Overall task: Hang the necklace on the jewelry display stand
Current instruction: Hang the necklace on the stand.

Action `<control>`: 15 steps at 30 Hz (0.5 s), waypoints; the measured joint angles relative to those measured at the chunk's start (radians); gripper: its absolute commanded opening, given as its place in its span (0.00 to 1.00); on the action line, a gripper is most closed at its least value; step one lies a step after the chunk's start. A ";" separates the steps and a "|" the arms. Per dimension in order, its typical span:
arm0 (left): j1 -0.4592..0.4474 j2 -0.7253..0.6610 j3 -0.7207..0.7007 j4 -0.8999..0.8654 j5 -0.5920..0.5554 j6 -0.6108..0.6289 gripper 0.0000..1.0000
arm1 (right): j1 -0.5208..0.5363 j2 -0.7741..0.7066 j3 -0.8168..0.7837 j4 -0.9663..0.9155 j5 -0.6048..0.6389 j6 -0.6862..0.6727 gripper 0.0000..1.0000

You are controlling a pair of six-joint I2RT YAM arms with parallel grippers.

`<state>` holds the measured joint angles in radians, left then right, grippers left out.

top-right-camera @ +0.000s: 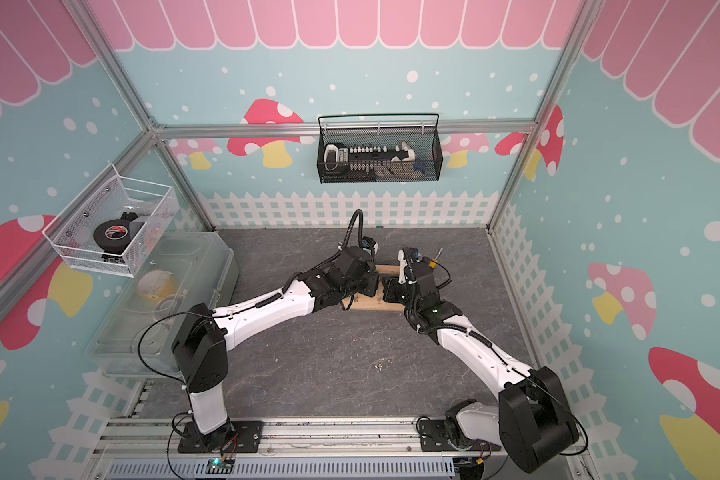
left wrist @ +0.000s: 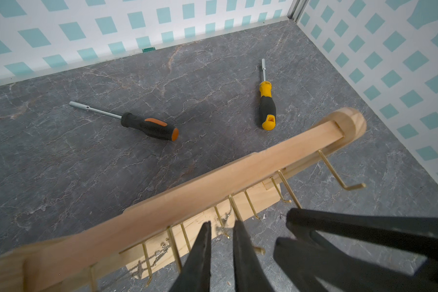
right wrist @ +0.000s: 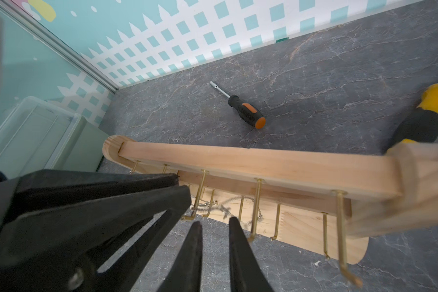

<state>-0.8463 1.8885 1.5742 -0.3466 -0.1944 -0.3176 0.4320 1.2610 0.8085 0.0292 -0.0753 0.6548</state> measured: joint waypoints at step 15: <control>0.002 -0.037 0.000 -0.001 0.045 -0.015 0.25 | 0.000 -0.047 0.032 -0.102 0.003 -0.022 0.36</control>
<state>-0.8444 1.8515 1.5742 -0.3473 -0.1490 -0.3328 0.4316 1.2137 0.8406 -0.0731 -0.0727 0.6327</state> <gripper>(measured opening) 0.241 0.340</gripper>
